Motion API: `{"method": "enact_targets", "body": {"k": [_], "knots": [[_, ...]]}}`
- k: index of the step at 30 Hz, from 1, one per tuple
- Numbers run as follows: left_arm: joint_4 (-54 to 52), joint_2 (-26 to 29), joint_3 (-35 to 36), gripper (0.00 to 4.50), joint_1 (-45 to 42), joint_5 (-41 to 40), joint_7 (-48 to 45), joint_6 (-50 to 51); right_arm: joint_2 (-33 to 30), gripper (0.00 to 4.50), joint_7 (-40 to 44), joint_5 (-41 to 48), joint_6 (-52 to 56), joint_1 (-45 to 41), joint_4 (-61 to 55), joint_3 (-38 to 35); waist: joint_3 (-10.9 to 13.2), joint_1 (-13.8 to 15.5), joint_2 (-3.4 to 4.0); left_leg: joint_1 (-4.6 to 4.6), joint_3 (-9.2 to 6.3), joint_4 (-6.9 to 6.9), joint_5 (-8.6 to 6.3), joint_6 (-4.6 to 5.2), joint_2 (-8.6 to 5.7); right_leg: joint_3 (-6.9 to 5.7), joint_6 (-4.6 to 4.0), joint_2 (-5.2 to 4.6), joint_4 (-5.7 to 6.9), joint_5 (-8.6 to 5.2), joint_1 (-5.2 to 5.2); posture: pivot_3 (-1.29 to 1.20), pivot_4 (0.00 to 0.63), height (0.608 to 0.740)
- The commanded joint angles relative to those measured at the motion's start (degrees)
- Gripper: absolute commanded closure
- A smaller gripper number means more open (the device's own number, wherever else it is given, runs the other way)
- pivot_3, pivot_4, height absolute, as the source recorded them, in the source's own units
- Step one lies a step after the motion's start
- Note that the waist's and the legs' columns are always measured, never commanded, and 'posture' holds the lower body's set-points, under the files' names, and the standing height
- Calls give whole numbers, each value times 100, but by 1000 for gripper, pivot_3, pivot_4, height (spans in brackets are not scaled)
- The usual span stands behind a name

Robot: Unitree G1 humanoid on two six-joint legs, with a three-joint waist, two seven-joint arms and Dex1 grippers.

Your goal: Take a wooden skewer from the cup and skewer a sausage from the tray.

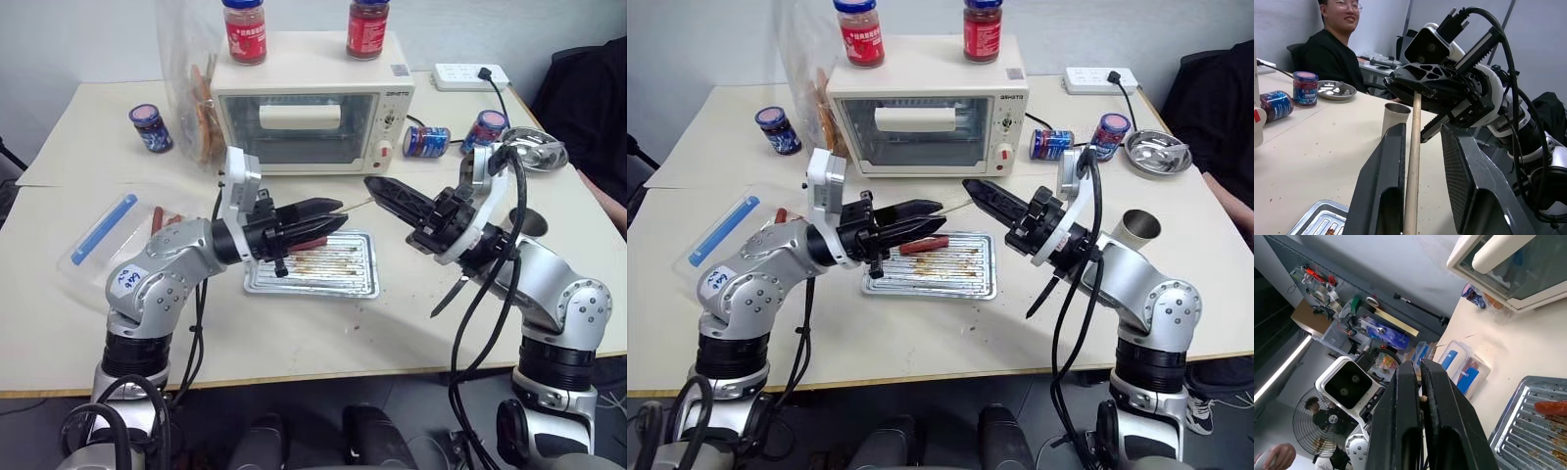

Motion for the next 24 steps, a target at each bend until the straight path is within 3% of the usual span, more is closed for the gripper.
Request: {"method": "enact_targets", "body": {"k": [1,9,15,21,22,24], "knots": [[-50,-26,11,3328,-67,58,-11,-166,50,4500,-31,140,-117,-107,-262,-10,0,-7,0,0,0,-1,0,0,0,0,0,0,0,0,0,0,150,740],[-11,-132,76,3328,-81,-18,82,-191,9,4500,-64,140,-119,-131,-258,2,0,-6,0,0,0,-2,0,0,0,0,0,0,-2,0,0,0,150,740],[43,-177,158,4491,-86,-41,114,-222,1,4500,-85,140,-129,-154,-248,-15,0,-6,0,0,0,-2,0,0,0,0,0,0,-3,0,0,0,150,740],[115,-122,222,4491,-101,-2,130,-255,13,4500,-121,140,-151,-147,-255,-20,0,-7,0,0,0,-3,0,0,0,0,0,0,-5,0,0,0,150,740],[127,-91,234,4500,-104,14,122,-259,24,3976,-128,140,-154,-152,-246,-24,0,-7,0,0,0,-3,0,0,0,1,0,0,-5,0,0,0,150,740],[140,14,271,4500,-103,35,108,-239,21,3634,-122,140,-142,-175,-214,-35,0,-12,0,0,0,-3,0,0,1,0,0,0,-5,0,0,0,150,740]]}}
